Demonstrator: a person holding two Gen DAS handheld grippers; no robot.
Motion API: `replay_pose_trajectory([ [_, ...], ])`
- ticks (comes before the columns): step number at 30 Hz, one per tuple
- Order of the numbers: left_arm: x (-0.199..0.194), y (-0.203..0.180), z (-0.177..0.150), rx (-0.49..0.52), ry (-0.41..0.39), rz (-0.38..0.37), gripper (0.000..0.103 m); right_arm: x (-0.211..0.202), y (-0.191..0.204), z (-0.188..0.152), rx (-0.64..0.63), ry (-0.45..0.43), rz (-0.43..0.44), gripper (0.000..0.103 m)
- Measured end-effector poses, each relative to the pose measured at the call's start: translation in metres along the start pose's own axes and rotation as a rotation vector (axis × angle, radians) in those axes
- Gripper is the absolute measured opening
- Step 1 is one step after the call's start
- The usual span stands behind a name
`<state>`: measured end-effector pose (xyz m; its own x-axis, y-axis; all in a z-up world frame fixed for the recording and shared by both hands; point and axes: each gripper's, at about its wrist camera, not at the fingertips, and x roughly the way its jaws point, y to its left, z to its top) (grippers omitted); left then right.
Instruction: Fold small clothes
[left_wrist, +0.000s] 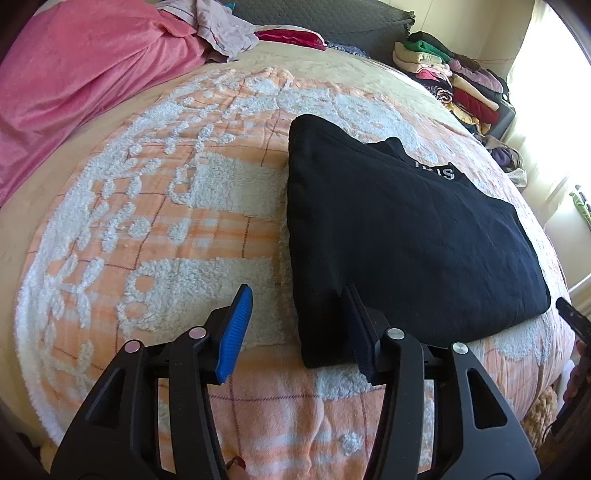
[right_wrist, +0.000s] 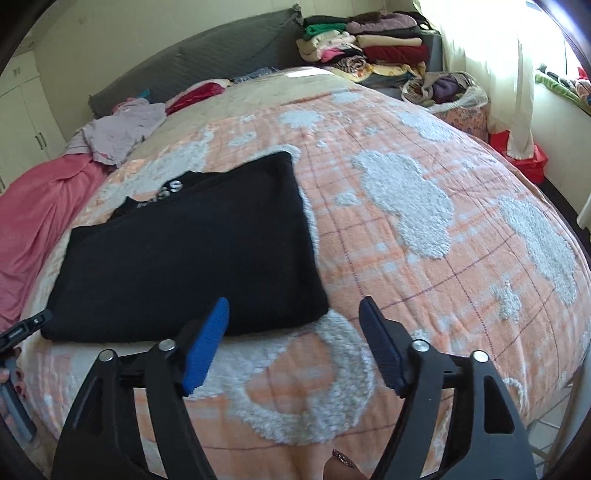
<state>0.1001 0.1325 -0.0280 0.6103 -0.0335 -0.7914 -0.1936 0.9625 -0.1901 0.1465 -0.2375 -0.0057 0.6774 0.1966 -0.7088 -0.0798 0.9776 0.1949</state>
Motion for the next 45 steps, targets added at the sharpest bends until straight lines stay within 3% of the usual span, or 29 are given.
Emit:
replay_pose_trajectory([
  [3, -0.006, 0.001, -0.001, 0.001, -0.005, 0.0, 0.045, -0.01, 0.018, 0.002, -0.047, -0.033, -0.015, 0.081],
  [12, -0.025, 0.01, -0.001, -0.004, -0.033, 0.008, 0.059, -0.025, 0.068, 0.008, -0.17, -0.099, 0.012, 0.09],
  [16, -0.031, 0.017, 0.002, -0.012, -0.048, 0.028, 0.065, -0.024, 0.091, 0.011, -0.221, -0.103, 0.03, 0.09],
  [24, -0.039, 0.036, 0.013, -0.044, -0.077, 0.064, 0.089, -0.013, 0.143, 0.015, -0.311, -0.085, 0.11, 0.09],
  [33, -0.039, 0.053, 0.031, -0.042, -0.098, 0.13, 0.093, -0.004, 0.195, 0.012, -0.409, -0.062, 0.177, 0.091],
  [45, -0.031, 0.058, 0.053, -0.027, -0.111, 0.141, 0.093, 0.017, 0.251, -0.006, -0.542, -0.012, 0.226, 0.095],
])
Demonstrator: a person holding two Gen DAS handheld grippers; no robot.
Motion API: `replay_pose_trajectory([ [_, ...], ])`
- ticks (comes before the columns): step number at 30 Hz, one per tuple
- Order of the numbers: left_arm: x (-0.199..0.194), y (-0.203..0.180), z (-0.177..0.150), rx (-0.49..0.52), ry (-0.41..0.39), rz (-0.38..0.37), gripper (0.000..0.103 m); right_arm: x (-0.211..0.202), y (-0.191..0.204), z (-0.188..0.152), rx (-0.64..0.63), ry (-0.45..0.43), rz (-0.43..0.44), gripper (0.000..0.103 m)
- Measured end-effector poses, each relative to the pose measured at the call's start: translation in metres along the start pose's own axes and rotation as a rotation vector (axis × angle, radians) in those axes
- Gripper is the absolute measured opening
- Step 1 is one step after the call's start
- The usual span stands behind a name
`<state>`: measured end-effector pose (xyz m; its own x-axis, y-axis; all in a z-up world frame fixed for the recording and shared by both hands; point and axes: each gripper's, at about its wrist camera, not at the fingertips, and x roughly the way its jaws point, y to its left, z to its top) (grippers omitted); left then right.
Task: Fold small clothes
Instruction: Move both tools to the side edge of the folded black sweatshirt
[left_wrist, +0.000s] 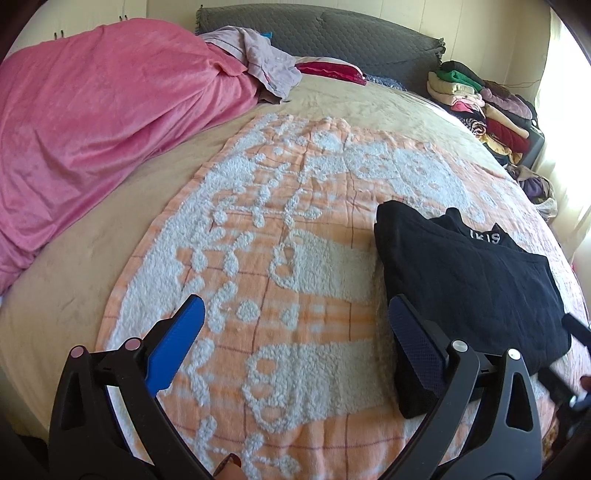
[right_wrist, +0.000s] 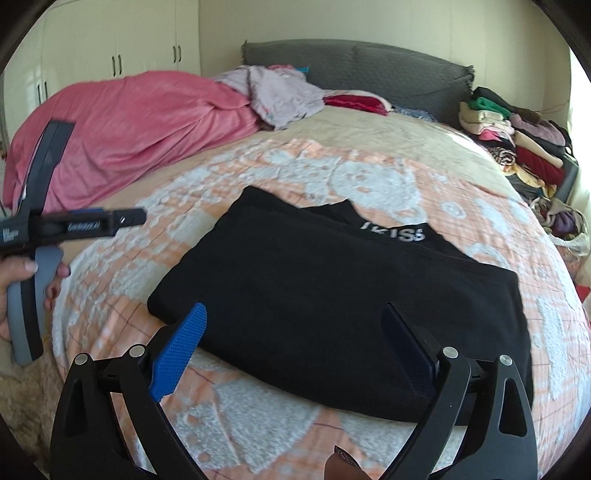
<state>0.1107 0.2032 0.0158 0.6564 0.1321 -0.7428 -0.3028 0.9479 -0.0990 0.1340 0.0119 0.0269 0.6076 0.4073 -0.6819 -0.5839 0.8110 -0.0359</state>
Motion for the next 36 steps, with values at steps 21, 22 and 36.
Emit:
replay_pose_trajectory([
  [21, 0.047, -0.028, 0.025, 0.01, 0.054, -0.065, 0.093, 0.039, 0.051, -0.029, -0.208, 0.092, -0.061, 0.095],
  [22, 0.05, -0.031, 0.027, 0.012, 0.06, -0.07, 0.093, 0.041, 0.051, -0.03, -0.216, 0.096, -0.068, 0.095],
  [36, 0.084, -0.051, 0.039, 0.06, 0.127, -0.079, 0.093, 0.083, 0.062, -0.028, -0.326, 0.076, -0.165, 0.095],
])
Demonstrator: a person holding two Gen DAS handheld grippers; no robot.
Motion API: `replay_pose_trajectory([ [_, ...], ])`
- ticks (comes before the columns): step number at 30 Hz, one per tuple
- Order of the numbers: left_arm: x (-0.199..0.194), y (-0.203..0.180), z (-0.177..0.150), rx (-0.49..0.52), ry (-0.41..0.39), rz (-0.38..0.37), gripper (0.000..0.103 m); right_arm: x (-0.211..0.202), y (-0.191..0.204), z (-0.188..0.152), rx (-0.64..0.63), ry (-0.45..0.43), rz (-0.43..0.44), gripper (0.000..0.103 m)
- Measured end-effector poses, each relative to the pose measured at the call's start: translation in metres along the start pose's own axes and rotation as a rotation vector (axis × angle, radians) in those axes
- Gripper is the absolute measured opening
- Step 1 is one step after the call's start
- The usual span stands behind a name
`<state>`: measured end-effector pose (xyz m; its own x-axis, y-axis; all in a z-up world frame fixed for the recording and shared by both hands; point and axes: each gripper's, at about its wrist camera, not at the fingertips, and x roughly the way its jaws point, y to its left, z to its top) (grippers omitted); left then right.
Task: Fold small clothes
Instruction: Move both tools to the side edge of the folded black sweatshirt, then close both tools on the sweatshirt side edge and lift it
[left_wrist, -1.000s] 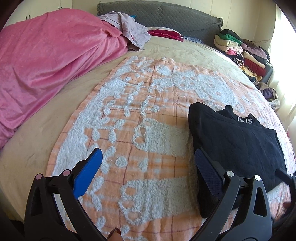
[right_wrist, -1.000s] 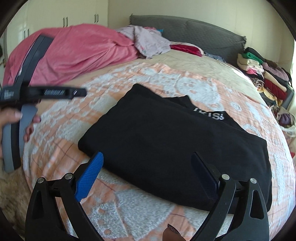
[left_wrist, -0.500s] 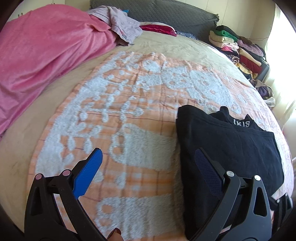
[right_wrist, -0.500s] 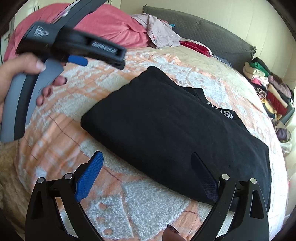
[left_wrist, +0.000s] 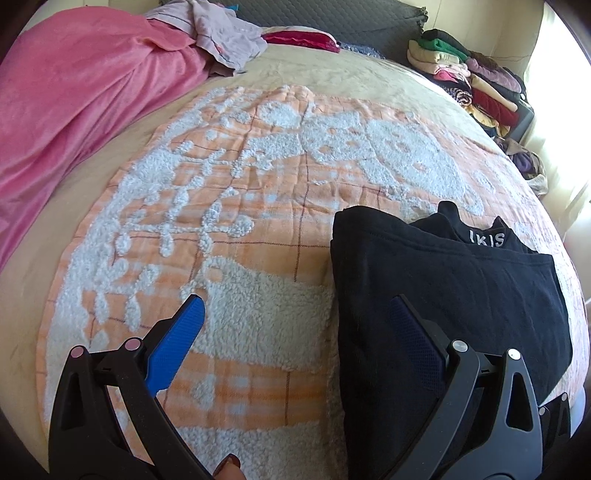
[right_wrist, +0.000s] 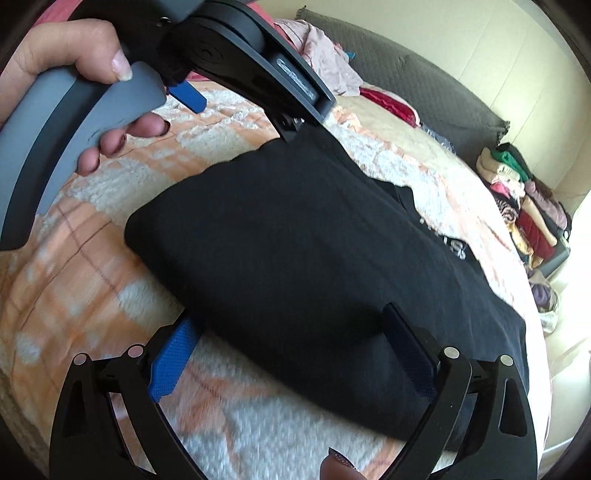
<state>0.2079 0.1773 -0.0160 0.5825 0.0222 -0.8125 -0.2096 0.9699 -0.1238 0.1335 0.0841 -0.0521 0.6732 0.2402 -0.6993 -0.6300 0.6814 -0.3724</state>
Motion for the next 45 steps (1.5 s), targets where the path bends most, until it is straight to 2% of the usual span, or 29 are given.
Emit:
replay_pose_trajectory([
  [6, 0.011, -0.002, 0.006, -0.007, 0.023, -0.022, 0.093, 0.008, 0.007, 0.01, -0.076, -0.057, -0.054, 0.093],
  [11, 0.023, -0.008, 0.011, -0.009, 0.064, -0.064, 0.093, 0.001, 0.01, 0.008, -0.112, -0.116, -0.06, 0.056],
  [13, 0.027, -0.011, 0.013, -0.012, 0.079, -0.093, 0.093, -0.004, 0.008, 0.006, -0.105, -0.145, -0.064, 0.032],
  [16, 0.033, -0.018, 0.015, -0.021, 0.108, -0.154, 0.093, -0.015, 0.0, 0.002, -0.057, -0.179, -0.053, 0.014],
  [26, 0.031, -0.052, 0.025, -0.041, 0.141, -0.352, 0.093, -0.048, -0.031, -0.004, 0.065, -0.277, -0.072, 0.01],
  [28, 0.028, -0.061, 0.027, -0.02, 0.135, -0.348, 0.091, -0.052, -0.038, -0.006, 0.09, -0.285, -0.076, 0.01],
  [30, 0.025, -0.072, 0.029, -0.002, 0.132, -0.345, 0.081, -0.057, -0.042, -0.008, 0.11, -0.29, -0.081, 0.01],
  [32, 0.023, -0.08, 0.031, 0.006, 0.131, -0.344, 0.06, -0.061, -0.048, -0.011, 0.131, -0.296, -0.089, 0.01],
  [37, 0.007, -0.102, 0.036, 0.065, 0.089, -0.333, 0.03, -0.064, -0.066, -0.017, 0.192, -0.309, -0.103, 0.009],
  [39, 0.001, -0.109, 0.038, 0.076, 0.073, -0.334, 0.027, -0.069, -0.075, -0.022, 0.228, -0.319, -0.105, 0.009],
  [45, -0.021, -0.145, 0.045, 0.144, 0.024, -0.326, 0.026, -0.081, -0.097, -0.036, 0.297, -0.347, -0.115, 0.009],
])
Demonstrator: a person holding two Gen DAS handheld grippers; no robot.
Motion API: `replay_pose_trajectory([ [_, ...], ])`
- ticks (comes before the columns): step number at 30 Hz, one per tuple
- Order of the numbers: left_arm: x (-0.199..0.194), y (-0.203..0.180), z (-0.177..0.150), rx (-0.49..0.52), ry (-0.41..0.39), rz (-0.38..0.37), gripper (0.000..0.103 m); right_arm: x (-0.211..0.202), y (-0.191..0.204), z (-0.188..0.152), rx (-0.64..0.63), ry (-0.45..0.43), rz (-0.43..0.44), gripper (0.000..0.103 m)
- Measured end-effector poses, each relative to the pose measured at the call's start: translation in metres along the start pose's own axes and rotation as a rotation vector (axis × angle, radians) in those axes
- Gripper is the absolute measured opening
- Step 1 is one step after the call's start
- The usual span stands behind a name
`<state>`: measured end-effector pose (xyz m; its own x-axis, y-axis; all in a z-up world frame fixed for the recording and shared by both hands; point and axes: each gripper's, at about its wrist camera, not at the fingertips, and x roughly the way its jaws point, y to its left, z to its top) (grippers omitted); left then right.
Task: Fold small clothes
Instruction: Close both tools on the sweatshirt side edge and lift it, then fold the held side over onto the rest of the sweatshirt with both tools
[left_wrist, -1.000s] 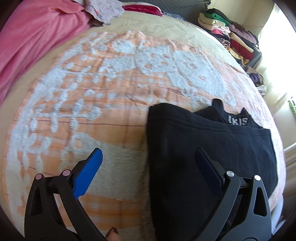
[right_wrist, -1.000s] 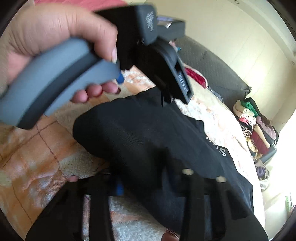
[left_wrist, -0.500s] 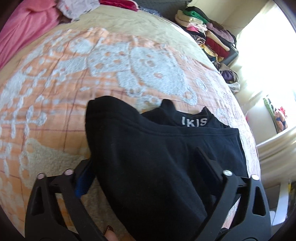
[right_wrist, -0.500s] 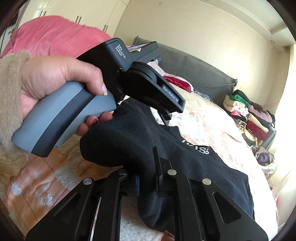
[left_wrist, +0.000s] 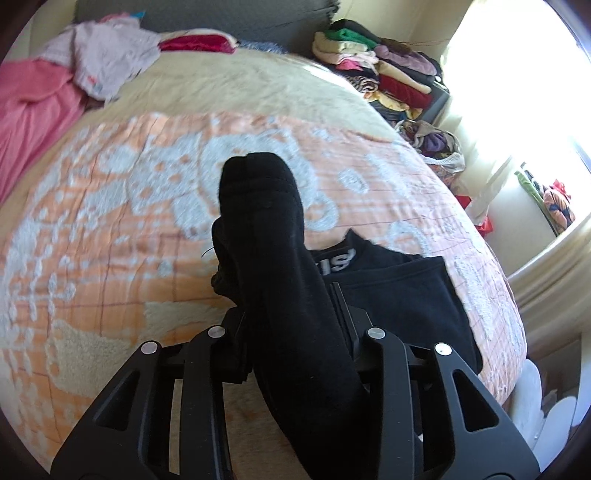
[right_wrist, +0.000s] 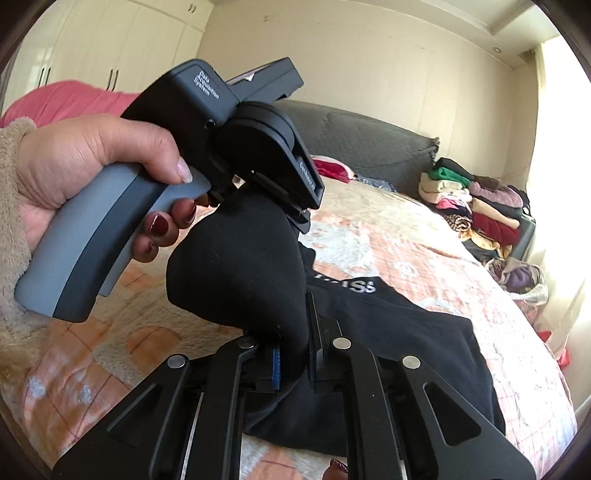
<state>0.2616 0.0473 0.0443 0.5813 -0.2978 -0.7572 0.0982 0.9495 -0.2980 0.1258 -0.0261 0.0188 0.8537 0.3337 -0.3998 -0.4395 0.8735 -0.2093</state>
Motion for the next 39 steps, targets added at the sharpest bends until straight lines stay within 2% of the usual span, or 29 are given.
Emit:
replay_pose_trajectory([
  [10, 0.006, -0.059, 0.017, 0.091, -0.016, 0.003, 0.025, -0.021, -0.044, -0.009, 0.116, -0.034, -0.043, 0.008],
  [20, 0.029, -0.114, 0.021, 0.139, 0.006, -0.002, 0.025, -0.032, -0.079, -0.021, 0.201, -0.032, -0.081, 0.008],
  [28, 0.042, -0.144, 0.019, 0.163, 0.028, -0.006, 0.025, -0.04, -0.09, -0.033, 0.256, -0.025, -0.098, 0.008],
  [39, 0.063, -0.17, 0.015, 0.211, 0.065, 0.025, 0.025, -0.042, -0.1, -0.047, 0.325, -0.002, -0.098, 0.008],
])
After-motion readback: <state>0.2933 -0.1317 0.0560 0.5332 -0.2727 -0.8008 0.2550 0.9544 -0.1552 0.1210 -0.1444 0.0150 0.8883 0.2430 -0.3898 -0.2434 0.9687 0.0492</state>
